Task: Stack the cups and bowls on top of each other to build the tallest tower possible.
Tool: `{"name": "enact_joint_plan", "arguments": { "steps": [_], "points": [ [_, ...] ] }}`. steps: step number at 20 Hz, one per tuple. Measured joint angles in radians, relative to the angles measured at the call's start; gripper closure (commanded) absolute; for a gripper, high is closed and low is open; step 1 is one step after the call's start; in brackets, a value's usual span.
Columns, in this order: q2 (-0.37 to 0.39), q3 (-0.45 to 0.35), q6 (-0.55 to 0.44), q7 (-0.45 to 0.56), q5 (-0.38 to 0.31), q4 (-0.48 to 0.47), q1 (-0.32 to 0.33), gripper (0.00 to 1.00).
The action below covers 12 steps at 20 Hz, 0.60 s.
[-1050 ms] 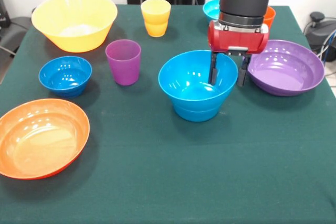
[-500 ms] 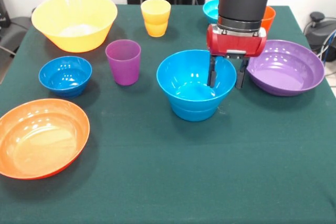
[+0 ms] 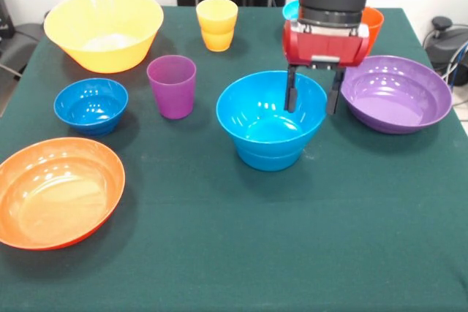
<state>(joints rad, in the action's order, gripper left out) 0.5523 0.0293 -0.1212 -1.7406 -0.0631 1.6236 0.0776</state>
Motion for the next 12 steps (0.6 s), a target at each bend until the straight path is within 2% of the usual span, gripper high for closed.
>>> {"name": "enact_joint_plan", "arguments": {
  "steps": [12],
  "points": [
    [0.127,-0.026,-0.022,0.000,0.000,0.034,0.045,0.00]
  ]
}}
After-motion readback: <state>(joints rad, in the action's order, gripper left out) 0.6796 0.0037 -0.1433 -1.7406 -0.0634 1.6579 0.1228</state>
